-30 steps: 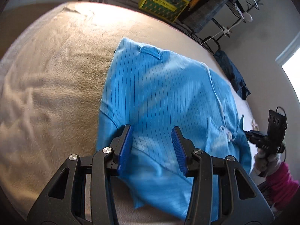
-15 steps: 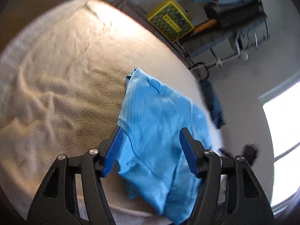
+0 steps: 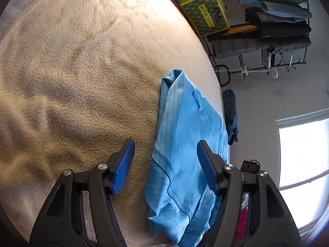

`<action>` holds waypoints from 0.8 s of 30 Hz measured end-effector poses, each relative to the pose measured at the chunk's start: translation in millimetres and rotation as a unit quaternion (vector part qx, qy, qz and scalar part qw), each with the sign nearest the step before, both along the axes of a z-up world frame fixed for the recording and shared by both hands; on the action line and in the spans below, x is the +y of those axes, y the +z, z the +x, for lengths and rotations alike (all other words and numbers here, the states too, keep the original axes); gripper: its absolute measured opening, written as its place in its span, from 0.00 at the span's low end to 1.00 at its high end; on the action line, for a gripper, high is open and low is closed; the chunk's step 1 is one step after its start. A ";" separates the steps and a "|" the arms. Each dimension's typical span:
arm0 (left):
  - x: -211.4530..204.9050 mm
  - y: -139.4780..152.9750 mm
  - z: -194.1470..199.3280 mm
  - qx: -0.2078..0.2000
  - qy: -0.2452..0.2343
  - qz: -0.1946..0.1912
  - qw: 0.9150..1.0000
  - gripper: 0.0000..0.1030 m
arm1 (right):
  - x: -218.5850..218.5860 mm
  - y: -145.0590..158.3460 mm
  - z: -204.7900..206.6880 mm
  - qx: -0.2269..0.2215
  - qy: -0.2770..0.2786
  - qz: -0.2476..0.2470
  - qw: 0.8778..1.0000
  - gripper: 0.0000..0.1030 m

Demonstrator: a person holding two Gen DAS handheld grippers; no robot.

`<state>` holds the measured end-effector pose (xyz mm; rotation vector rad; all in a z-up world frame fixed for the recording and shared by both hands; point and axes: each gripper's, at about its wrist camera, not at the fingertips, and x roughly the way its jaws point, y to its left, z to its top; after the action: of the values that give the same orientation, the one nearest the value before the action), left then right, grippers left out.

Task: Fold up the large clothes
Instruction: 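Press the folded coat flat with the left tool and withdraw both tools, then grasp the folded blue coat edge with the left tool while the right tool grasps beside it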

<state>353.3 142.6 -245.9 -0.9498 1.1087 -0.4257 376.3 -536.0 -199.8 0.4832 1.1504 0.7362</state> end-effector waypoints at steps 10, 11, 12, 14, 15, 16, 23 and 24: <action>-17.4 -3.6 16.5 -0.002 -0.035 -0.037 0.999 0.59 | 3.2 -16.9 19.4 0.057 0.009 0.077 0.995 0.37; -23.5 -4.0 18.6 0.000 -0.044 -0.034 0.998 0.56 | 6.7 -19.8 18.9 0.062 0.012 0.080 0.995 0.34; -28.5 -3.6 19.2 -0.003 -0.050 -0.025 0.998 0.55 | 11.7 -19.6 20.0 0.060 0.015 0.078 0.995 0.33; -33.0 -1.6 20.6 -0.010 -0.056 -0.017 0.998 0.55 | 18.3 -17.3 20.9 0.059 0.025 0.081 0.995 0.33; -34.8 -1.3 22.3 -0.011 -0.059 -0.019 0.998 0.55 | 20.8 -17.1 21.5 0.061 0.028 0.086 0.994 0.34; -35.1 -2.1 22.7 -0.010 -0.061 -0.023 0.998 0.55 | 21.8 -16.7 21.4 0.062 0.030 0.090 0.994 0.34; -45.5 -2.8 25.4 -0.011 -0.064 -0.026 0.998 0.55 | 26.3 -19.7 22.2 0.071 0.037 0.116 0.990 0.34; -50.2 -0.9 27.2 -0.012 -0.068 -0.017 0.997 0.55 | 29.3 -18.9 22.7 0.070 0.039 0.115 0.990 0.34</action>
<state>380.5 92.3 -246.8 -0.8992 1.1500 -0.5665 399.0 -506.7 -218.6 0.6955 1.2265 0.9212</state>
